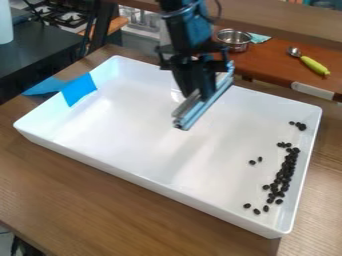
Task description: Sweep into pile
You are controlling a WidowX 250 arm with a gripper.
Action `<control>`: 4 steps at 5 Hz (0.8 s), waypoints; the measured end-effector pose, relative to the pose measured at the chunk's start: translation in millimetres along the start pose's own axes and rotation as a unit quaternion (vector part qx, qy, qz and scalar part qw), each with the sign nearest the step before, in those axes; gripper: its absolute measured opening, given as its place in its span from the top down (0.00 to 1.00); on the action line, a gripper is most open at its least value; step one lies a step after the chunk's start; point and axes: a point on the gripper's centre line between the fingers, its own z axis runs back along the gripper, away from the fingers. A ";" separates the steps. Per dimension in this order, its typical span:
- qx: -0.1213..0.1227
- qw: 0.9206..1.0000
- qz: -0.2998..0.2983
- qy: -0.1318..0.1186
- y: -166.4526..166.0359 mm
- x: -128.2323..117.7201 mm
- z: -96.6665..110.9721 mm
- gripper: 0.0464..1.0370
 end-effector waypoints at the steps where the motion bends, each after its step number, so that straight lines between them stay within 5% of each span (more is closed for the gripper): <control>1: 0.040 0.999 -0.019 0.015 35.6 -17.8 -9.0 0.72; 3: 0.131 0.988 -0.066 0.053 77.7 -60.3 -42.6 0.72; 4: 0.141 0.987 -0.070 0.043 79.5 -65.8 -44.6 0.72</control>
